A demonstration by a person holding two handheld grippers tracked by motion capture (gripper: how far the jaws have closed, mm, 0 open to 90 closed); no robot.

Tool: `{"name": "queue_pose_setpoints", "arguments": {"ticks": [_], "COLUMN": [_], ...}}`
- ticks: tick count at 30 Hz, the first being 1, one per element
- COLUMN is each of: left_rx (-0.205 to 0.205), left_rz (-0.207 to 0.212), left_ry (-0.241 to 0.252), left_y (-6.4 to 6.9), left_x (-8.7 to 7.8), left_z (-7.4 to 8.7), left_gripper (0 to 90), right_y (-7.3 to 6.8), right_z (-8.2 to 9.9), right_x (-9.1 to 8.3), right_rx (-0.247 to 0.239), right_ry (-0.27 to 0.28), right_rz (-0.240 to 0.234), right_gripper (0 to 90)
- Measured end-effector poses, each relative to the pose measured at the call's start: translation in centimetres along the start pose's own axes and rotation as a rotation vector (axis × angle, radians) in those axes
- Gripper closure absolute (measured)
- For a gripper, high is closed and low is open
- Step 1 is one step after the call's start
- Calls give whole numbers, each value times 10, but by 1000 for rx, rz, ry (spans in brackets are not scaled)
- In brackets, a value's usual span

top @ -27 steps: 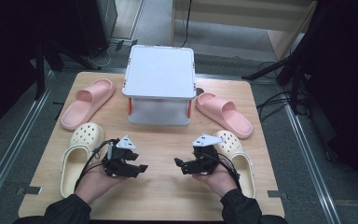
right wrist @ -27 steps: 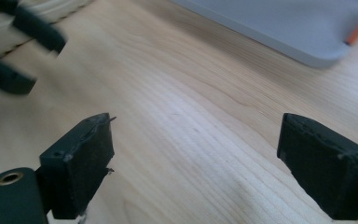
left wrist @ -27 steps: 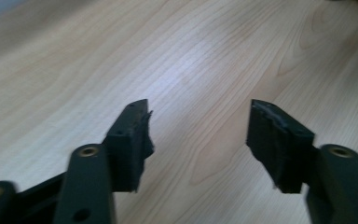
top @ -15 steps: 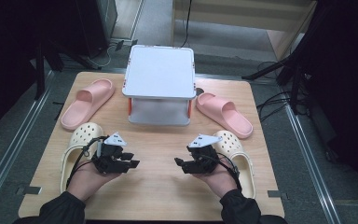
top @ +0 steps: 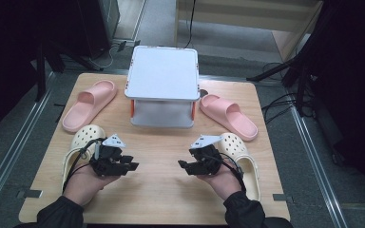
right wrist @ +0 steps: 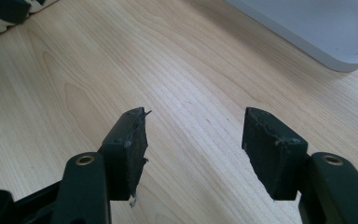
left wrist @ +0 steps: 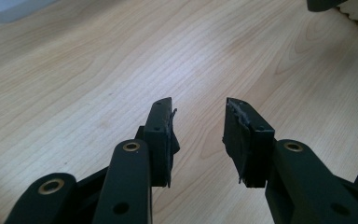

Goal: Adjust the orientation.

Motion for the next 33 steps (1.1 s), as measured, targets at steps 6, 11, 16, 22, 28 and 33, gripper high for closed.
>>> {"name": "queue_pose_setpoints", "arguments": {"ticks": [6,11,16,22,28,33], "left_rx": [-29,-70,-97,-136,-178,-217], "left_rz": [-31,-63,-83,-119,-153,-189], "left_ry": [24,49,67,80,84,86], "left_y": [-7,-16,-20,-26,-32,-38], "left_x": [-14,-28,-38,-53,-69,-79], "left_z": [5,12,18,28,39,49], "left_gripper": [616,604,604,599,591,587], "right_y": [-2,-6,-10,-14,-17,-17], "right_z": [-4,-8,-12,-20,-25,-28], "right_x": [4,10,16,22,24,26], "right_rx": [-18,-52,-73,-88,-85,-87], "right_ry": [-9,-20,-34,-36,-28,-23], "right_rz": [-12,-28,-40,-53,-72,-81], "right_gripper": [414,421,415,410,413,414]}}
Point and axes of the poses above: each handheld gripper's, and its own axes: x roughly forward along the jaws, z roughly out of its underside, y roughly to its right, the point moved 10 cm from there along x, roughly forward along the jaws, and after that the axes turned 6 degrees about z, right-handed, at the moved point
